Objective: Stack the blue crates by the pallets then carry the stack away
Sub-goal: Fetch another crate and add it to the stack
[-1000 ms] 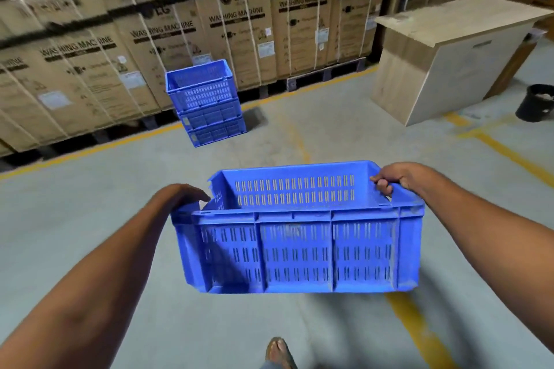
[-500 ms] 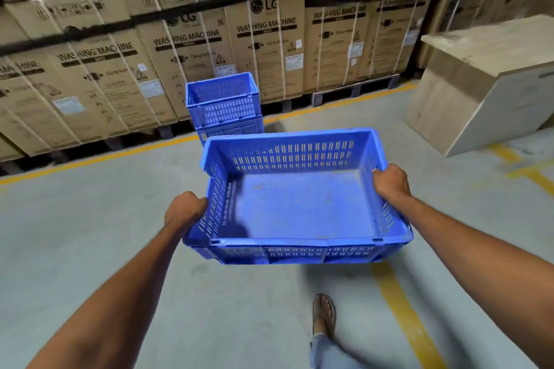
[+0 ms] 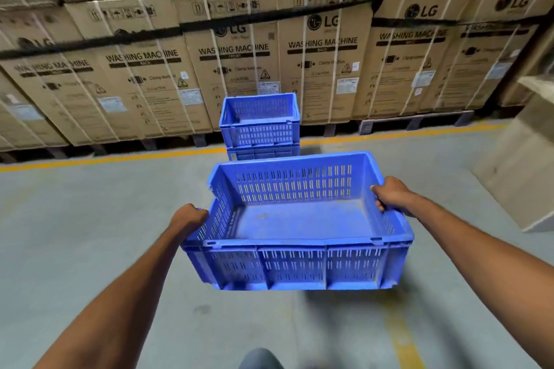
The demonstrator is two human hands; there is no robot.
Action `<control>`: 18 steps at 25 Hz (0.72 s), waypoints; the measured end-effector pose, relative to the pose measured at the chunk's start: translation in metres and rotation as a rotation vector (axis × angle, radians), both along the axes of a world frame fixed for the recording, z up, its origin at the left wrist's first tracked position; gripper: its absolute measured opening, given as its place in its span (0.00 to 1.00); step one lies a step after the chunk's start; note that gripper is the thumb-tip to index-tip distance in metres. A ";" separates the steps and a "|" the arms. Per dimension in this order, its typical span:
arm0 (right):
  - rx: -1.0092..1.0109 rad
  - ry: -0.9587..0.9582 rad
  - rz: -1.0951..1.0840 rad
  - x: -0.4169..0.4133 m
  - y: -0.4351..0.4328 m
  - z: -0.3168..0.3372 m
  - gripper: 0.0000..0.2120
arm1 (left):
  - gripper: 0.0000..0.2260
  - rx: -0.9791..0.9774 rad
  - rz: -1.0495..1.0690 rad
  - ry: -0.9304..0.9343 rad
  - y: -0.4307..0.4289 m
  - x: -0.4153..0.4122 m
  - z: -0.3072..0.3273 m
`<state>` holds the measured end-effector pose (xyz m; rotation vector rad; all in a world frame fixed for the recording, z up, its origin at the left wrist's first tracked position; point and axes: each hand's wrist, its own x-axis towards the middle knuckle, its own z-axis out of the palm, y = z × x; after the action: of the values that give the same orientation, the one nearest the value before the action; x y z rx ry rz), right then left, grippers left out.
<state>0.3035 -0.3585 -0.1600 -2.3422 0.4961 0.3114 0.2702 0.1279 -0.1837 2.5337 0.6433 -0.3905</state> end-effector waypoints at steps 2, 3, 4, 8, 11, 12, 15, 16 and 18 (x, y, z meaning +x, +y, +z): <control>-0.009 0.010 0.017 0.056 0.016 -0.011 0.10 | 0.12 0.002 0.031 0.041 0.016 0.042 -0.010; -0.027 0.017 0.022 0.085 0.026 -0.017 0.10 | 0.11 -0.003 0.042 0.045 0.024 0.066 -0.016; -0.041 0.022 0.034 0.113 0.036 -0.025 0.10 | 0.12 -0.005 0.039 0.050 0.032 0.089 -0.022; -0.166 0.044 0.039 0.223 0.079 -0.044 0.10 | 0.13 0.009 0.045 0.023 0.064 0.194 -0.039; -0.192 0.033 -0.010 0.294 0.106 -0.043 0.15 | 0.12 0.008 0.052 -0.010 0.084 0.266 -0.031; -0.197 0.023 -0.023 0.319 0.112 -0.042 0.15 | 0.12 0.011 0.060 -0.021 0.092 0.294 -0.027; -0.185 -0.003 -0.038 0.387 0.125 -0.035 0.13 | 0.14 0.011 0.069 -0.021 0.109 0.366 -0.017; -0.176 -0.012 -0.038 0.410 0.127 -0.032 0.11 | 0.14 0.004 0.070 -0.019 0.112 0.388 -0.015; -0.169 -0.029 -0.045 0.463 0.134 -0.031 0.09 | 0.14 0.014 0.069 -0.018 0.118 0.437 -0.015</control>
<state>0.7661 -0.2249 -0.1915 -2.4906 0.5797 0.2213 0.7070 0.2463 -0.1992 2.5176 0.7266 -0.3392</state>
